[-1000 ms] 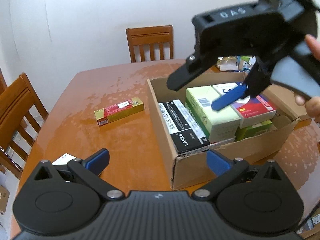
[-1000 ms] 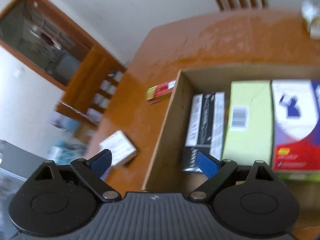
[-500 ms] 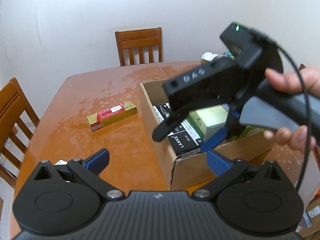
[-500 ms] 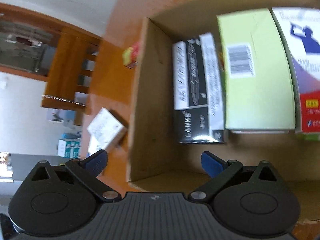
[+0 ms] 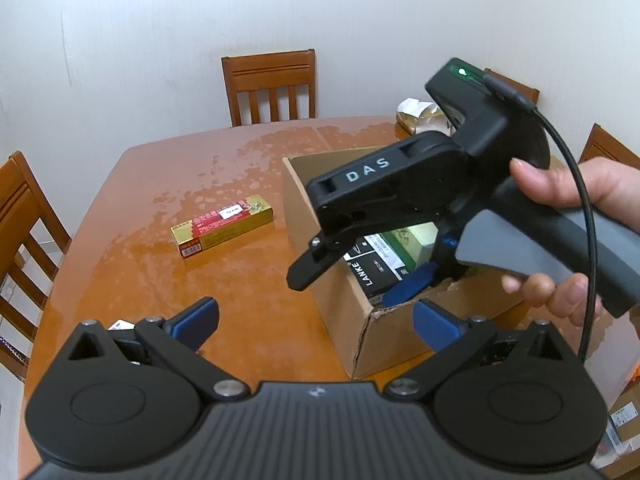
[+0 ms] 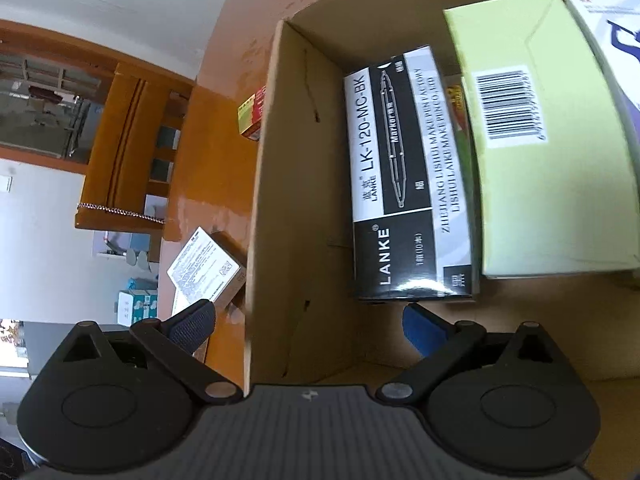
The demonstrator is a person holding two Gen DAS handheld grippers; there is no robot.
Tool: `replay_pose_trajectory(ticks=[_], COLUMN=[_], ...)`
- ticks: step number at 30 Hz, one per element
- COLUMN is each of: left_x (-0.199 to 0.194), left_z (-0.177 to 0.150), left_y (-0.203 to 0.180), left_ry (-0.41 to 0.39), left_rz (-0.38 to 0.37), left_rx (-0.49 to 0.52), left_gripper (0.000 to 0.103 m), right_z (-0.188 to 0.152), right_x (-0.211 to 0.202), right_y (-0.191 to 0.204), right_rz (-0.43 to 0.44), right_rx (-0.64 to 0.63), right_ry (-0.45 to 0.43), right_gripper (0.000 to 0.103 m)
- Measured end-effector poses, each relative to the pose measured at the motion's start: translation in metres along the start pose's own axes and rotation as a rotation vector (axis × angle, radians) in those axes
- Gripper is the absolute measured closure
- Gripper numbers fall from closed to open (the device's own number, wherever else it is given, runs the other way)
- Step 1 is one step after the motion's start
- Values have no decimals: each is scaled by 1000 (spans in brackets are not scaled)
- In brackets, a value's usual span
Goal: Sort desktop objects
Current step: 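Open the right gripper and push the LANKE box flat against the green box, then withdraw the right gripper from the cardboard box toward the white medicine boxes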
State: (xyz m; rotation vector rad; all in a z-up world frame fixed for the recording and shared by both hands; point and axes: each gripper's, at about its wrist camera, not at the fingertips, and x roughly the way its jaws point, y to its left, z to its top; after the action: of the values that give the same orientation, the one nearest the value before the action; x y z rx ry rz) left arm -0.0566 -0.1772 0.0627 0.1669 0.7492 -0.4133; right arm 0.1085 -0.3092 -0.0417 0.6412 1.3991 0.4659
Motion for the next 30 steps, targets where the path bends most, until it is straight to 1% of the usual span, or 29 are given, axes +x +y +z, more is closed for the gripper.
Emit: replay_pose_trajectory(ticks=[6, 8, 11, 14, 17, 20, 24, 27, 30], left_x=[0, -1, -3, -3, -1, 0, -1, -5, -8], left_z=[0, -1, -1, 0, 0, 0, -7, -14, -21], left_y=[-1, -1, 0, 1, 2, 1, 0, 6, 12], left_ry=[1, -2, -4, -7, -9, -7, 1, 9, 16], left_rz=[2, 2, 5, -2, -12, -28, -52, -53, -54], left_rx=[-8, -9, -8, -4, 4, 16, 41, 44, 48], left_gripper=[0, 0, 0, 0, 0, 0, 0, 0, 0], right_z=[6, 6, 2, -2, -5, -10, -18, -20, -19], right_x=[-3, -3, -15, -40, -74, -103, -131, -132, -119], right_y=[6, 8, 9, 13, 19, 34, 58, 77, 100], right_rz=[24, 22, 13, 7, -21, -52, -89, -97, -82], right_rx=[-20, -28, -37, -56, -89, -166, -298, -372, -465], right_ry=[0, 2, -15, -66, -150, -242, -341, -362, -338], right_gripper=[1, 1, 1, 1, 1, 1, 0, 0, 0])
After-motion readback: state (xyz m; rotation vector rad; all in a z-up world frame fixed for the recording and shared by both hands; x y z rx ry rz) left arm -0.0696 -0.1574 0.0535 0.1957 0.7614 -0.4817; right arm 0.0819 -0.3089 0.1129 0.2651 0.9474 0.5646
